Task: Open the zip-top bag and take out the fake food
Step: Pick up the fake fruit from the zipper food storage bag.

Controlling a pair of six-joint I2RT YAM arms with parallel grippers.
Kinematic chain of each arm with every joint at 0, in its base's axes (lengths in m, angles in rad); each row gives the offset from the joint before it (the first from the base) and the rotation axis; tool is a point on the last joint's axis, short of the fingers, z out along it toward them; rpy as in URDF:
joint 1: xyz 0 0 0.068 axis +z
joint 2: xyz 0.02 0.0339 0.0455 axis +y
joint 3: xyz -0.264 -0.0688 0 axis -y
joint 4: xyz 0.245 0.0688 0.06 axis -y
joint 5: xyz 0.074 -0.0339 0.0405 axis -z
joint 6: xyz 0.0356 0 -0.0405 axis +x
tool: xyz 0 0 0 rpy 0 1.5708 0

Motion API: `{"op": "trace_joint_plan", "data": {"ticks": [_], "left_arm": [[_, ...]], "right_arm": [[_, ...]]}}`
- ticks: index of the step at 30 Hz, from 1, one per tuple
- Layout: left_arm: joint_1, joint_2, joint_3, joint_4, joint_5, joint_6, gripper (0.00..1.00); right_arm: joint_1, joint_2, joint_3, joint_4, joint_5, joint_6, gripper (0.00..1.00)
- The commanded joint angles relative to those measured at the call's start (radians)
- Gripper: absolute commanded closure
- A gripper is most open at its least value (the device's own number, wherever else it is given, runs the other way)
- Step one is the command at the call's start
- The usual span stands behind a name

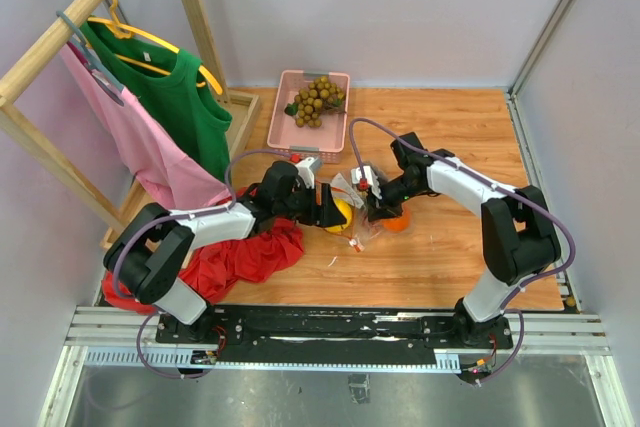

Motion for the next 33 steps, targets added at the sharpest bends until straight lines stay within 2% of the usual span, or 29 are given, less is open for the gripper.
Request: {"op": "trace_joint_plan", "data": {"ticks": [1, 5, 11, 22, 27, 33], "left_arm": [[0.044, -0.035, -0.013, -0.023, 0.07, -0.087, 0.88], [0.076, -0.058, -0.028, 0.021, 0.129, -0.175, 0.88], [0.097, -0.076, -0.015, -0.013, 0.198, -0.188, 0.89], [0.098, -0.216, -0.009, -0.23, 0.181, -0.052, 0.9], [0.098, -0.316, 0.005, -0.322, 0.106, 0.024, 0.9], [0.098, -0.389, 0.029, -0.357, 0.048, 0.071, 0.9]], "right_arm": [[-0.023, 0.005, -0.001, -0.019, 0.071, 0.05, 0.93], [-0.026, -0.003, -0.011, -0.016, 0.076, 0.06, 0.93], [-0.04, -0.022, 0.011, -0.035, 0.013, 0.086, 0.93], [-0.06, -0.068, 0.062, -0.134, -0.124, 0.022, 0.87], [-0.074, -0.074, 0.078, -0.223, -0.231, -0.062, 0.79], [-0.076, -0.06, 0.118, -0.285, -0.278, -0.109, 0.77]]}}
